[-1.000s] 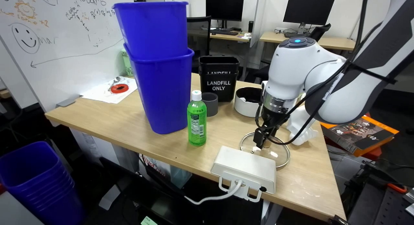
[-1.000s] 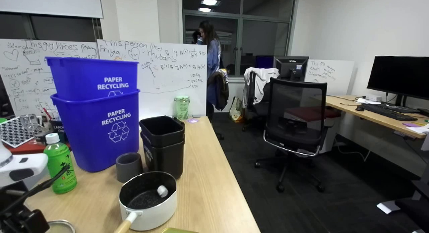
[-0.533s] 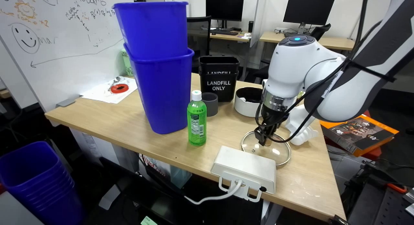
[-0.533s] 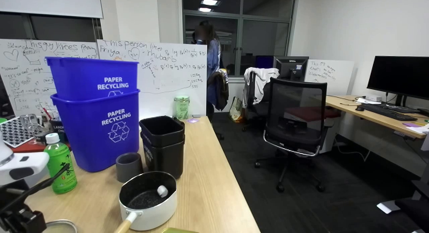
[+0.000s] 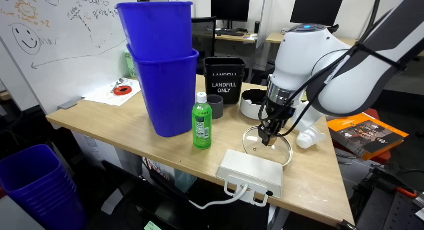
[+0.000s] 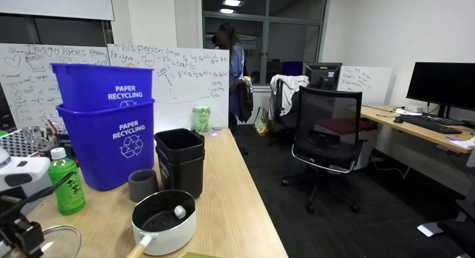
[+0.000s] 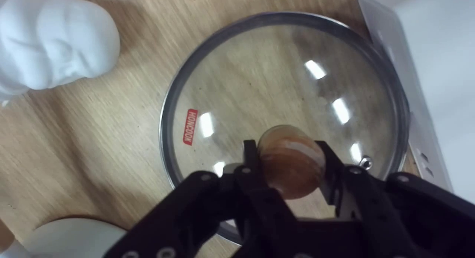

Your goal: Place the lid on the white pot

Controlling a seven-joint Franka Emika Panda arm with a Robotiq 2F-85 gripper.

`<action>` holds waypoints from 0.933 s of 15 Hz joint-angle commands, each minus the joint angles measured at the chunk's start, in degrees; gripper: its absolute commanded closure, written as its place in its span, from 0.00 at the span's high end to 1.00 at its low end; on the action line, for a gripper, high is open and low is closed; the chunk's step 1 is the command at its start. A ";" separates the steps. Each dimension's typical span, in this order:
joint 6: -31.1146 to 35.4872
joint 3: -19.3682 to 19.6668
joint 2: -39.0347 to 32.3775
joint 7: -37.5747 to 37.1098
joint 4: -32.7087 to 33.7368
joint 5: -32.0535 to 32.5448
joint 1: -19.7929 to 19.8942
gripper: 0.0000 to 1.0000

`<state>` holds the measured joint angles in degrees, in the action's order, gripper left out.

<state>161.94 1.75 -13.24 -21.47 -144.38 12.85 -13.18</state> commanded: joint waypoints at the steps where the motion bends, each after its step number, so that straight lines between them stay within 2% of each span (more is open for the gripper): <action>1: -2.54 -0.93 3.54 1.88 -0.54 -2.23 1.41 0.16; 11: -2.69 -1.00 4.42 8.69 0.25 -4.54 5.37 0.16; 12: -1.87 -0.67 4.02 6.03 0.13 -3.17 4.59 0.41; 14: -1.87 -0.59 4.01 6.90 0.12 -3.19 5.21 0.41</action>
<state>160.19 1.71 -9.27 -14.57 -144.29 9.55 -8.58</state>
